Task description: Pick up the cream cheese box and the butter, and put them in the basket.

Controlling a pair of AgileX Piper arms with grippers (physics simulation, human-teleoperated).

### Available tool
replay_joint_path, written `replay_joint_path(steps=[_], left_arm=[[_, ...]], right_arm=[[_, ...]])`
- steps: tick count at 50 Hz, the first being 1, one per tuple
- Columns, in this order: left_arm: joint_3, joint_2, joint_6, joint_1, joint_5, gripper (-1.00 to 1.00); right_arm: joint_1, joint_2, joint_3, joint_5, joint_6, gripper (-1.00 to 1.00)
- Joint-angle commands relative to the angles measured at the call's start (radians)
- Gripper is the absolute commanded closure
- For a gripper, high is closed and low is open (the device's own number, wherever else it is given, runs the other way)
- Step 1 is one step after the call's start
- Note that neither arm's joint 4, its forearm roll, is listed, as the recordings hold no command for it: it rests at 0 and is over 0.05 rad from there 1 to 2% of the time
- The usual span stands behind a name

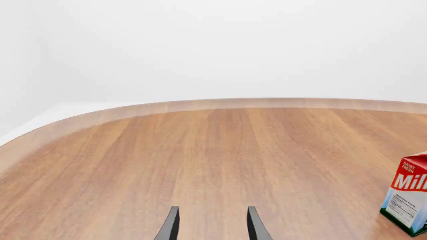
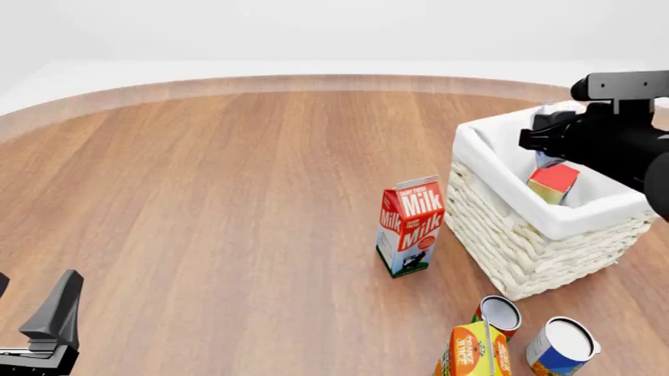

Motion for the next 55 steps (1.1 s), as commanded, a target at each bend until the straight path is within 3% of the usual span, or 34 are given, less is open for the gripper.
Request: replay_joint_path(steps=[1, 15, 16, 42, 55], left_arm=[[0.0, 0.0, 0.0, 0.0, 0.0, -1.0], [0.0, 0.0, 0.0, 0.0, 0.0, -1.0], [0.0, 0.0, 0.0, 0.0, 0.0, -1.0], [0.0, 0.0, 0.0, 0.0, 0.0, -1.0], [0.0, 0.0, 0.0, 0.0, 0.0, -1.0]], right_arm=[[0.008, -0.002, 0.001, -0.006, 0.004, 1.0], [0.017, -0.001, 0.002, -0.008, 0.003, 1.0], [0.016, 0.0, 0.002, -0.007, 0.002, -1.0], [0.034, -0.082, -0.037, 0.07, 0.002, -1.0], [0.092, -0.263, -0.126, 0.205, -0.025, -1.0]])
